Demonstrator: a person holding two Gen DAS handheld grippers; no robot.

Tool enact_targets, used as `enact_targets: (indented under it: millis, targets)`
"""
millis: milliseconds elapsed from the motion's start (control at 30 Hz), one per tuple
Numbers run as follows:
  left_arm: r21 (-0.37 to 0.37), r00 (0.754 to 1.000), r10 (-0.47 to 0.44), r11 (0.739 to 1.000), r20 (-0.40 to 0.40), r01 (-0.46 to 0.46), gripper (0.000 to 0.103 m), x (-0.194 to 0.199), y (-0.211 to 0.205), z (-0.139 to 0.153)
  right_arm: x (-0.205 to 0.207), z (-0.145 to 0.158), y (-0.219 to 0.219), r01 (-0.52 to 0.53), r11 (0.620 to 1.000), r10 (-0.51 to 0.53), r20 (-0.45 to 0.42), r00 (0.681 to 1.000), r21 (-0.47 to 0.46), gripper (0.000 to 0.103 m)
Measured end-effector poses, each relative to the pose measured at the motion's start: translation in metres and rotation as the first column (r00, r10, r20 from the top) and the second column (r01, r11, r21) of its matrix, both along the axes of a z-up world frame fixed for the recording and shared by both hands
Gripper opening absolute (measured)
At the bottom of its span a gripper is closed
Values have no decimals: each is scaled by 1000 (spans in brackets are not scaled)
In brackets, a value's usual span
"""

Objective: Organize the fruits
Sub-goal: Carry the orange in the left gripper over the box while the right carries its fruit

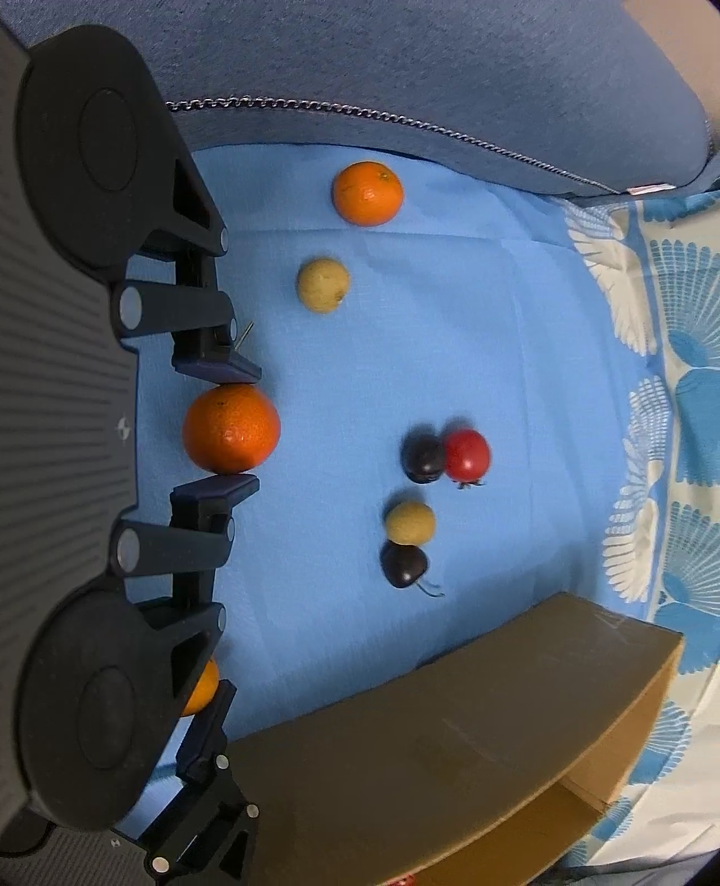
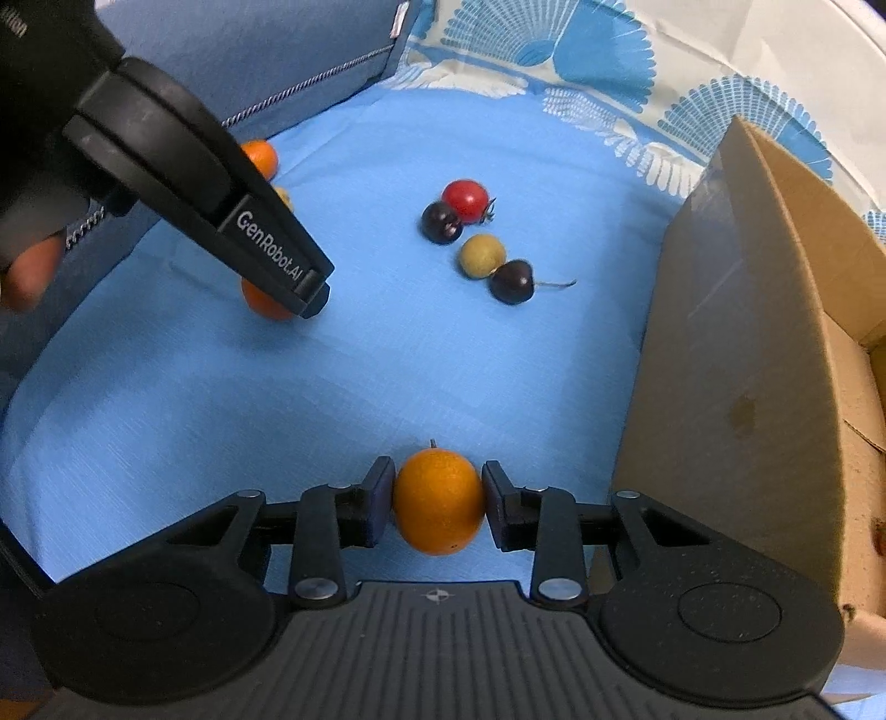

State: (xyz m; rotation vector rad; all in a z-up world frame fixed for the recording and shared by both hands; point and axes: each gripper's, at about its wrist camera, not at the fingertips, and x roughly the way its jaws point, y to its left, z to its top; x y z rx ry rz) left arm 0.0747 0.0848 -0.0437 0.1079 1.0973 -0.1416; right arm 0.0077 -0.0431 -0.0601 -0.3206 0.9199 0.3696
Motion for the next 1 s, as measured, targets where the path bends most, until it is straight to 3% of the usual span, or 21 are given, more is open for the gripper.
enact_targets:
  millis: [167, 367, 500, 700, 767, 933, 1000]
  targets:
    - [-31, 998, 23, 999, 55, -21, 39, -1, 4, 11, -3, 15, -3, 2, 999, -5, 66, 998, 45, 36]
    - [-57, 984, 58, 997, 169, -49, 39, -5, 9, 32, -17, 51, -14, -22, 991, -8, 226, 974, 132, 36]
    - [-61, 958, 57, 997, 281, -41, 39, -13, 5, 51, -29, 84, -33, -44, 975, -34, 343, 939, 218, 36]
    - [-58, 910, 40, 998, 413, -18, 39, -23, -8, 72, -35, 128, -91, 7, 930, -178, 434, 883, 368, 36]
    - [-59, 893, 34, 998, 450, -8, 39, -27, -14, 80, -31, 138, -117, 35, 925, -225, 469, 854, 379, 36]
    - [-126, 876, 54, 992, 480, 8, 39, -37, -39, 103, -22, 146, -186, 151, 922, -334, 530, 780, 358, 36]
    - [-151, 870, 59, 988, 489, 18, 39, -36, -58, 112, -20, 142, -213, 221, 900, -401, 518, 756, 375, 36]
